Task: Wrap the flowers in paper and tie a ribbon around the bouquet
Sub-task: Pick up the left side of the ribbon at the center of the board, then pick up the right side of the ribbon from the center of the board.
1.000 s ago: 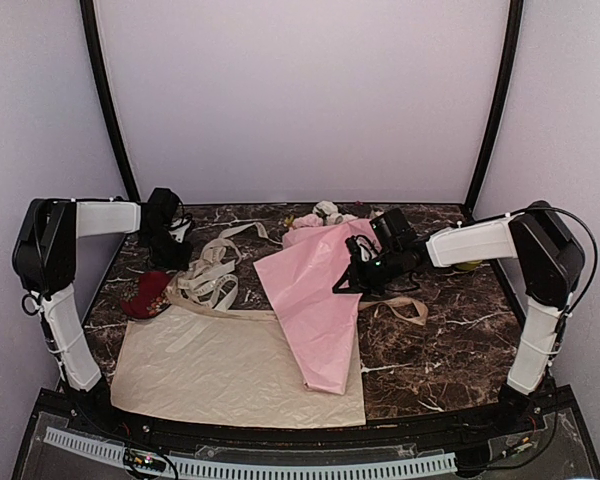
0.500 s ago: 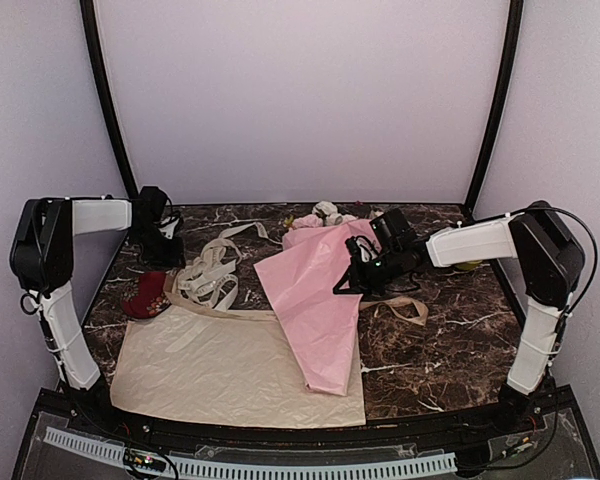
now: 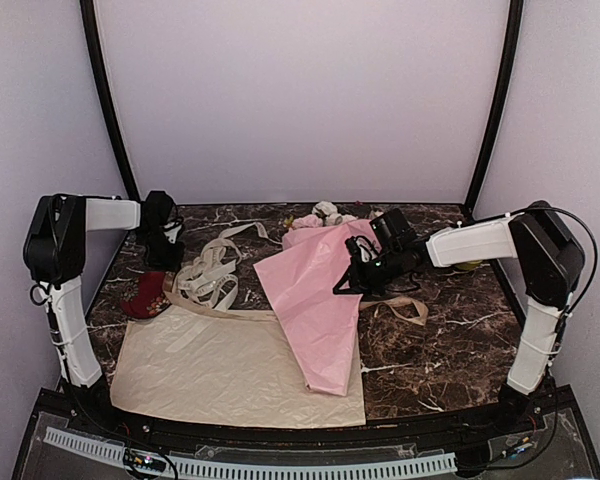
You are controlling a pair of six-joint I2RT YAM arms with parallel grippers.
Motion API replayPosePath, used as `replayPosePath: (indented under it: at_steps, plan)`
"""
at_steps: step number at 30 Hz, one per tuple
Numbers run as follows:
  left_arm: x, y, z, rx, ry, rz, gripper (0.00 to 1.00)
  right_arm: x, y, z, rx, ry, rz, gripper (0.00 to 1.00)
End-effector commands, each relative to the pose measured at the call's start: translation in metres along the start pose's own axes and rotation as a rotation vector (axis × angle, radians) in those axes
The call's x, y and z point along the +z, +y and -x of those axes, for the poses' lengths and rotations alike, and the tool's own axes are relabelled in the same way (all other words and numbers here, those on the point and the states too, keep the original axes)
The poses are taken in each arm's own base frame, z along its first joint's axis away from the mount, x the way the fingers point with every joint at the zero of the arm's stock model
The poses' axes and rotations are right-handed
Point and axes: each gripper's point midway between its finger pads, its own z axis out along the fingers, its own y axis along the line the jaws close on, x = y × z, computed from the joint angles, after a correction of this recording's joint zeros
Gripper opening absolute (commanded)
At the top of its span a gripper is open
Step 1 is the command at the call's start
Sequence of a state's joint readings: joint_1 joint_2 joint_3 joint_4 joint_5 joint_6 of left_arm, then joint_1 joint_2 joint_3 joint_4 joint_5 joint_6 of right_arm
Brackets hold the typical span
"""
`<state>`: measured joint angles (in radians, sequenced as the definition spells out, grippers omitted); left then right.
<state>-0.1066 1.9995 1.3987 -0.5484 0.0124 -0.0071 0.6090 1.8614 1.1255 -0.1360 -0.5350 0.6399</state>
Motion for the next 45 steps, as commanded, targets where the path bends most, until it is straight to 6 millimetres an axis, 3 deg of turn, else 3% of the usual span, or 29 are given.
replayPosePath:
  at_steps: [1, 3, 11, 17, 19, 21, 23, 26, 29, 31, 34, 38, 41, 45]
  plan:
    - [-0.007, 0.006, 0.003, 0.002, -0.002, 0.035, 0.09, 0.003, 0.008, -0.003, -0.018, 0.018, 0.027, 0.0]
    - [-0.014, 0.008, 0.008, -0.011, -0.031, 0.049, 0.0, 0.003, 0.008, -0.003, -0.017, 0.018, 0.028, 0.0]
    - [-0.068, 0.007, 0.031, -0.047, -0.212, 0.043, 0.0, 0.006, 0.004, -0.005, -0.003, 0.02, 0.027, 0.0]
    - [-0.097, 0.012, 0.031, -0.072, -0.287, 0.064, 0.0, 0.007, 0.003, -0.008, 0.004, 0.025, 0.027, 0.0]
    - [-0.114, 0.004, 0.032, -0.075, -0.324, 0.02, 0.0, 0.006, 0.001, -0.008, 0.008, 0.026, 0.025, 0.0]
    - [-0.145, -0.025, 0.043, -0.041, -0.437, -0.141, 0.0, 0.007, 0.001, -0.01, 0.01, 0.029, 0.025, 0.0]
    - [-0.188, -0.074, 0.048, 0.05, -0.582, -0.382, 0.0, 0.007, 0.001, -0.012, 0.015, 0.035, 0.032, 0.0]
    - [-0.25, -0.143, 0.041, 0.226, -0.709, -0.559, 0.0, 0.007, 0.001, -0.016, 0.027, 0.047, 0.044, 0.0]
    - [-0.274, -0.195, 0.044, 0.345, -0.732, -0.65, 0.0, 0.007, 0.0, -0.02, 0.032, 0.052, 0.041, 0.0]
    - [-0.274, -0.212, 0.057, 0.373, -0.729, -0.671, 0.0, 0.005, -0.001, -0.021, 0.033, 0.052, 0.035, 0.0]
    - [-0.266, -0.214, 0.093, 0.346, -0.76, -0.616, 0.0, 0.003, -0.001, -0.024, 0.034, 0.051, 0.03, 0.0]
    - [-0.283, -0.225, 0.136, 0.331, -0.827, -0.626, 0.0, 0.002, -0.003, -0.03, 0.057, 0.05, 0.039, 0.0]
    - [-0.315, -0.247, 0.135, 0.398, -0.861, -0.72, 0.0, 0.004, -0.008, -0.031, 0.079, 0.033, 0.034, 0.0]
    - [-0.354, -0.278, 0.097, 0.525, -0.865, -0.873, 0.0, 0.007, -0.009, -0.024, 0.098, 0.002, 0.037, 0.0]
